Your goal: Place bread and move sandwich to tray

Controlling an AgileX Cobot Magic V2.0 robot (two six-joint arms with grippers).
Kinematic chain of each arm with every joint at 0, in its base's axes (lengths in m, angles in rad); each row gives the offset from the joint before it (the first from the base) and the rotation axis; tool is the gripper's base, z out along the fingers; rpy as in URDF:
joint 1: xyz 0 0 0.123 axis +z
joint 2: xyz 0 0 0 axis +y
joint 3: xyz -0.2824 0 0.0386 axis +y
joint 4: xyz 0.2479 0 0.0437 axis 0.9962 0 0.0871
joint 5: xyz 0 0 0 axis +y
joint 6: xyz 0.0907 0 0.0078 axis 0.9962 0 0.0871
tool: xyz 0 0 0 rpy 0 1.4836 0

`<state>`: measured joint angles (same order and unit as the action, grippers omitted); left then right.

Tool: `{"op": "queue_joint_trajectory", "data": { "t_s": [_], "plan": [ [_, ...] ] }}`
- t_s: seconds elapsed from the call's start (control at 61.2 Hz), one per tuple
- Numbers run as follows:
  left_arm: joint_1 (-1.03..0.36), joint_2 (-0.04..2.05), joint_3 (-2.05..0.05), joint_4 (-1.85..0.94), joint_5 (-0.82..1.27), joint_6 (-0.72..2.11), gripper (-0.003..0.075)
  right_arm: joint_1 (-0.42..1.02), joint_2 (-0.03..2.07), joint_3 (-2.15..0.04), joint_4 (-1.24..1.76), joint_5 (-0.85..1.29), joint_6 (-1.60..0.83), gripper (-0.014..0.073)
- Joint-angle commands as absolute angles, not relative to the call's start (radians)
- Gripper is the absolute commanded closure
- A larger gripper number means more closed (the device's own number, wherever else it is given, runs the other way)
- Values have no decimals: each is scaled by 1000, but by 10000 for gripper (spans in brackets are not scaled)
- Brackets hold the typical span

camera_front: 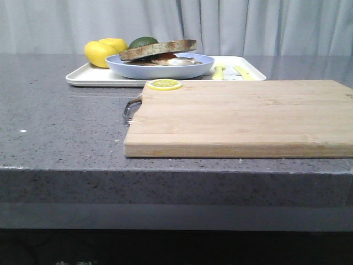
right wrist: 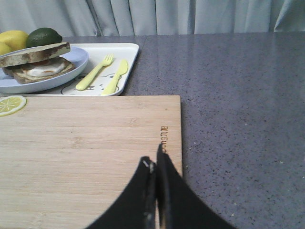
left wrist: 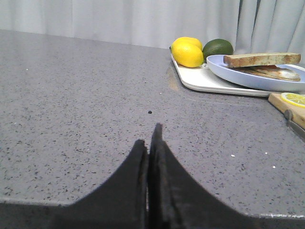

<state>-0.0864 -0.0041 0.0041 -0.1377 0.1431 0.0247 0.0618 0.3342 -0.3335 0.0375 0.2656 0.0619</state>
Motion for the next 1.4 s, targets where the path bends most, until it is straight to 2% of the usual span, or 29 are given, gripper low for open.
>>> {"op": "queue_joint_trajectory", "data": {
  "t_s": [0.0,0.702,0.849,1.078,1.241,1.388],
  "plan": [
    [-86,-25,6,-148,53,24,741,63,338,-362,38,179,60,655],
    [-86,-25,6,-148,53,24,741,63,338,-361,38,179,60,655],
    [-86,-25,6,-148,53,24,741,63,332,-312,38,119,60,655],
    [-86,-25,6,-148,53,24,741,63,171,-106,79,-14,60,655],
    [-86,-25,6,-148,53,24,741,63,32,10,104,14,60,655],
    [-86,-25,6,-148,53,24,741,63,-26,24,106,83,60,655]
  ]
}}
